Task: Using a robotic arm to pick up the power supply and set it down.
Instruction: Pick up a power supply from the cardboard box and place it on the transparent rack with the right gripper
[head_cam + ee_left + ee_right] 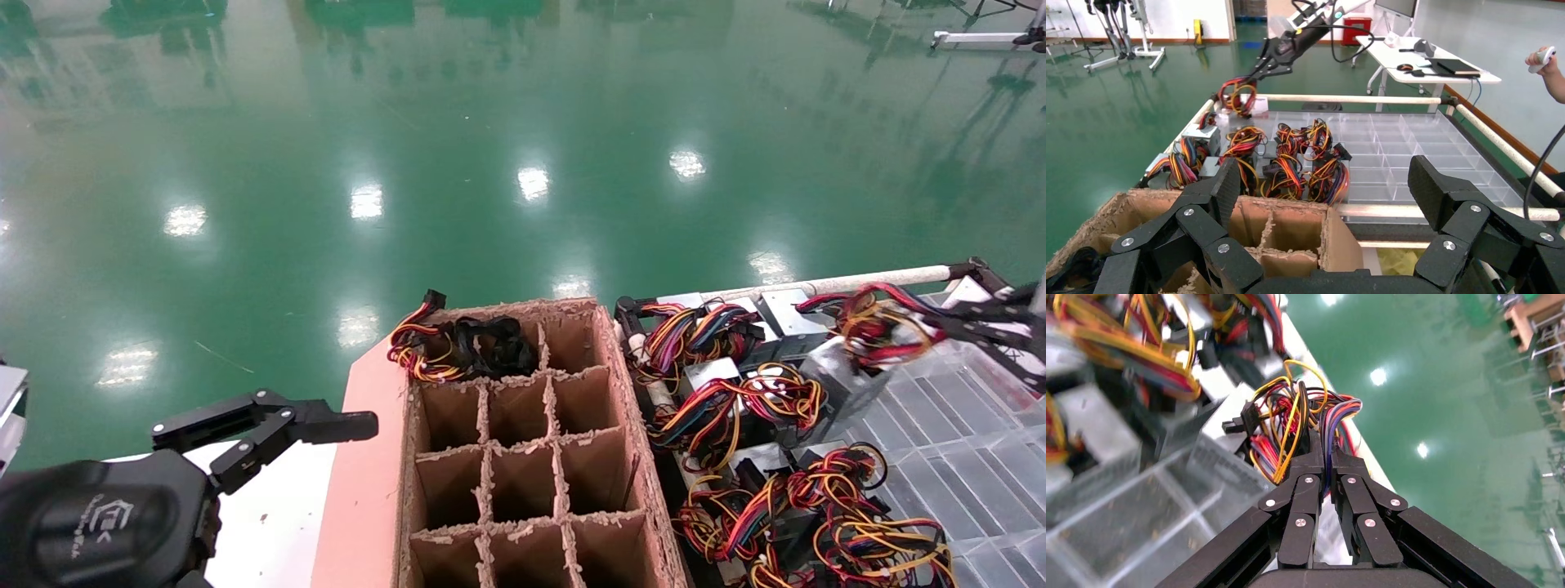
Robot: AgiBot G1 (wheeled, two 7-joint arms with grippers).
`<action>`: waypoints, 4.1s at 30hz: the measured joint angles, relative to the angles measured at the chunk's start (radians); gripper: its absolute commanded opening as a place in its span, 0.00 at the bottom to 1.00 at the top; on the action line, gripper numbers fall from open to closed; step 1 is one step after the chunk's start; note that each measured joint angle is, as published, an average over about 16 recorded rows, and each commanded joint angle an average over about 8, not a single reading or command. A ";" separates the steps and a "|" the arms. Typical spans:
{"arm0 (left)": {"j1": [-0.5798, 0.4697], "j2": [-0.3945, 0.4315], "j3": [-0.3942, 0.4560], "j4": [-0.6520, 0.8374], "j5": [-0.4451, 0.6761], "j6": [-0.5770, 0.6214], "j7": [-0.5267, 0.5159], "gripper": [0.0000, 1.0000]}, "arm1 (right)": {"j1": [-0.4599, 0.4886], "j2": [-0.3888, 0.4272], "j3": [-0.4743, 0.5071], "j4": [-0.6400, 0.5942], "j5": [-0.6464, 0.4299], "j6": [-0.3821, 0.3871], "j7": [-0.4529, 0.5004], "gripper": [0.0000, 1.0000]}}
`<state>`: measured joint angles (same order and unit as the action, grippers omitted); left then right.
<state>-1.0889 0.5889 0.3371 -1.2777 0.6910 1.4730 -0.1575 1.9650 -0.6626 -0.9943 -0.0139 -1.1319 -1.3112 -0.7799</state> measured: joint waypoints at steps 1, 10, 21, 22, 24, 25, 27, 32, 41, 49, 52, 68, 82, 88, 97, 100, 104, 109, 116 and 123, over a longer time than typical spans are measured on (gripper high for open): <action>0.000 0.000 0.000 0.000 0.000 0.000 0.000 1.00 | 0.003 0.007 -0.004 0.001 -0.006 -0.003 0.000 0.00; 0.000 0.000 0.000 0.000 0.000 0.000 0.000 1.00 | 0.034 0.036 -0.042 0.016 -0.060 -0.013 0.003 0.00; 0.000 0.000 0.000 0.000 0.000 0.000 0.000 1.00 | 0.074 0.009 -0.089 0.034 -0.129 0.049 -0.006 0.00; 0.000 0.000 0.001 0.000 0.000 0.000 0.000 1.00 | 0.078 0.006 -0.093 0.034 -0.135 0.054 -0.006 0.00; 0.000 0.000 0.001 0.000 0.000 0.000 0.000 1.00 | 0.086 0.002 -0.102 0.035 -0.149 0.064 -0.007 0.00; 0.000 0.000 0.001 0.000 0.000 0.000 0.000 1.00 | 0.090 0.000 -0.107 0.035 -0.156 0.068 -0.007 0.00; 0.000 0.000 0.001 0.000 0.000 0.000 0.000 1.00 | 0.099 -0.004 -0.116 0.036 -0.169 0.073 -0.007 0.00; 0.000 0.000 0.001 0.000 0.000 0.000 0.000 1.00 | 0.117 -0.018 -0.136 0.039 -0.199 0.074 -0.006 0.00; 0.000 0.000 0.001 0.000 -0.001 0.000 0.000 1.00 | 0.148 -0.066 -0.169 0.064 -0.247 0.051 -0.030 0.00; 0.000 0.000 0.001 0.000 -0.001 0.000 0.001 1.00 | 0.180 -0.125 -0.201 0.097 -0.291 -0.019 -0.083 0.00; 0.000 0.000 0.001 0.000 -0.001 0.000 0.001 1.00 | 0.194 -0.144 -0.212 0.105 -0.307 -0.048 -0.111 0.00; 0.000 -0.001 0.002 0.000 -0.001 -0.001 0.001 1.00 | 0.246 -0.224 -0.239 0.088 -0.348 -0.090 -0.243 0.00; 0.000 -0.001 0.002 0.000 -0.001 -0.001 0.001 1.00 | 0.268 -0.267 -0.245 0.060 -0.357 -0.072 -0.310 0.00; 0.000 -0.001 0.002 0.000 -0.001 -0.001 0.001 1.00 | 0.279 -0.279 -0.246 0.053 -0.360 -0.054 -0.334 0.00; -0.001 -0.001 0.002 0.000 -0.001 -0.001 0.001 1.00 | 0.283 -0.300 -0.248 0.048 -0.364 -0.036 -0.370 0.00; -0.001 -0.001 0.002 0.000 -0.002 -0.001 0.001 1.00 | 0.278 -0.304 -0.248 0.045 -0.364 -0.037 -0.380 0.00; -0.001 -0.001 0.002 0.000 -0.002 -0.001 0.001 1.00 | 0.269 -0.304 -0.246 0.037 -0.361 -0.045 -0.389 0.00; -0.001 -0.001 0.002 0.000 -0.002 -0.001 0.001 1.00 | 0.258 -0.295 -0.242 0.025 -0.355 -0.058 -0.395 0.00; -0.001 -0.001 0.003 0.000 -0.002 -0.001 0.001 1.00 | 0.239 -0.272 -0.234 0.004 -0.342 -0.063 -0.387 0.00; -0.001 -0.001 0.003 0.000 -0.002 -0.001 0.001 1.00 | 0.212 -0.249 -0.219 -0.016 -0.322 -0.043 -0.369 0.72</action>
<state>-1.0895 0.5878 0.3398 -1.2776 0.6892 1.4717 -0.1561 2.1770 -0.9121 -1.2137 -0.0295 -1.4540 -1.3542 -1.1489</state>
